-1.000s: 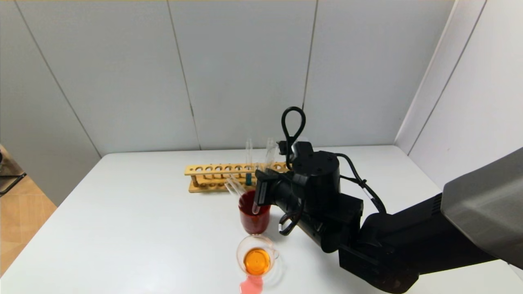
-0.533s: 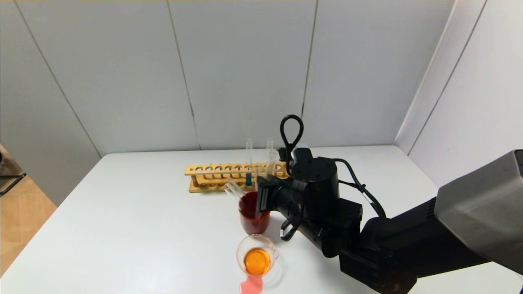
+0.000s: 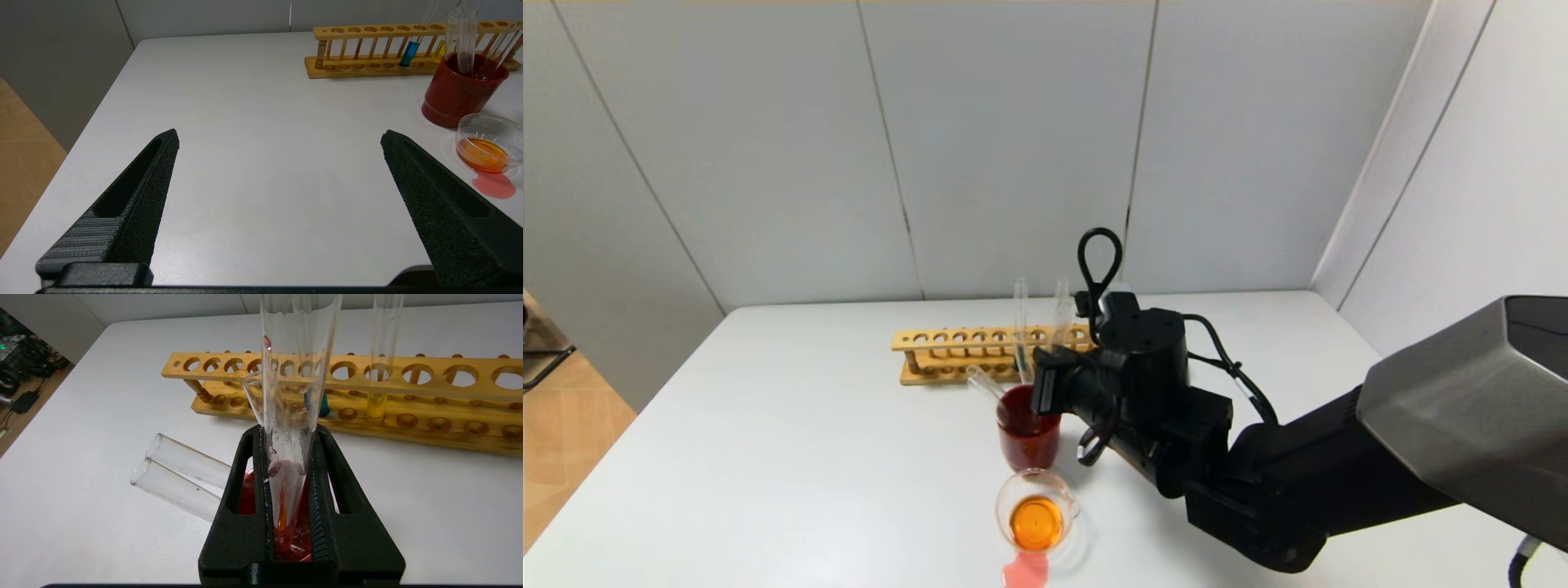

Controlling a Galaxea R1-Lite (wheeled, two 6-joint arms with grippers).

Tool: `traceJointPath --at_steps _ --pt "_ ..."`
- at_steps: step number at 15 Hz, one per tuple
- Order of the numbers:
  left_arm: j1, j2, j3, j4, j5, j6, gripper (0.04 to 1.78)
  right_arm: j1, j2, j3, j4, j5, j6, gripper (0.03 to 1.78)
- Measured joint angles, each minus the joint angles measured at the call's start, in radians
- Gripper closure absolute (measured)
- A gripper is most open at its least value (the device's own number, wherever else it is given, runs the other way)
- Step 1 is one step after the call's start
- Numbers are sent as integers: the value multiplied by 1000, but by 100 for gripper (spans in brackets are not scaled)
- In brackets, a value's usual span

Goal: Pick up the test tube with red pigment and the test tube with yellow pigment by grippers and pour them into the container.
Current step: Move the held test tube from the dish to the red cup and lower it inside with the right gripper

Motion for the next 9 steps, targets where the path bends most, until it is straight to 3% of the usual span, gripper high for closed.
traceJointPath --at_steps 6,9 --pt "0 0 0 0 0 0 7 -5 48 -31 -1 7 -5 146" --pt "0 0 0 0 0 0 7 -5 61 -36 -1 6 -7 128"
